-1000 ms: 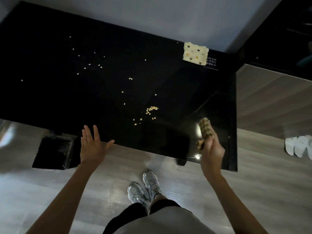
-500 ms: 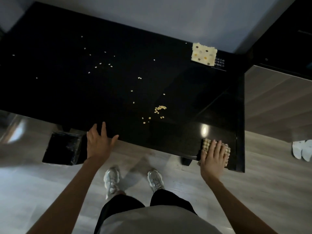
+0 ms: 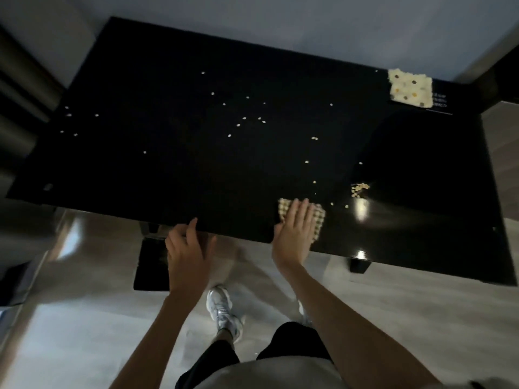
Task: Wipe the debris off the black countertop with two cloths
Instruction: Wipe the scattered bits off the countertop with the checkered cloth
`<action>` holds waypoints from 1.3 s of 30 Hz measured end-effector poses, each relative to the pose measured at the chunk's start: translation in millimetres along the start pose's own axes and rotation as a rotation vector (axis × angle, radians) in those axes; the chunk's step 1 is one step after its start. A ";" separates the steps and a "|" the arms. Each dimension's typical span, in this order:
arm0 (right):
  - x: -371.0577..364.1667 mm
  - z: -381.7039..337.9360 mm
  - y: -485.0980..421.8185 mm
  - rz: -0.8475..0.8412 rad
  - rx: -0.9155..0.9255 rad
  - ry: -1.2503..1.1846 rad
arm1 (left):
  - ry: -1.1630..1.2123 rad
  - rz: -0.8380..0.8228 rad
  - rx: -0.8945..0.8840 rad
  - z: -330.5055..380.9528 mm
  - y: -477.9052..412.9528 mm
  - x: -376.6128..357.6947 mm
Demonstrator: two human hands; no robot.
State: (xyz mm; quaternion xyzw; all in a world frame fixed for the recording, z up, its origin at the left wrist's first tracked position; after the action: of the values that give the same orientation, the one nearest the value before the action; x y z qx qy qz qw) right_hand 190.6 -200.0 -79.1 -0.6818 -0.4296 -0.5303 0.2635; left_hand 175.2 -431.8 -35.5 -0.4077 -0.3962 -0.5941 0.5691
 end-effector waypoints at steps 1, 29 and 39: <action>-7.0 -25.8 0.9 -0.011 0.057 -0.008 | 0.057 -0.009 0.021 -9.1 -2.7 3.6; 81.3 228.2 -71.2 -0.005 -0.196 -0.035 | 1.211 -0.393 1.021 72.1 -18.0 -73.3; 52.0 134.8 -116.5 -0.070 -0.036 0.081 | 1.281 -0.390 1.033 66.8 -21.1 -75.7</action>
State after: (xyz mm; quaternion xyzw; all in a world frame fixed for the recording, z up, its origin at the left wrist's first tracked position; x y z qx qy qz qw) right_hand 160.4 -16.9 -81.2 -0.6491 -0.4325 -0.5738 0.2498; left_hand 157.9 -341.8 -82.7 0.3948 -0.2822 -0.5421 0.6860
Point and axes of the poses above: each hand's wrist, its own y-axis away from the middle knuckle, its own x-axis out of the back of the hand, z = x × y, the point moved 6 cm from there along -y, towards the middle knuckle
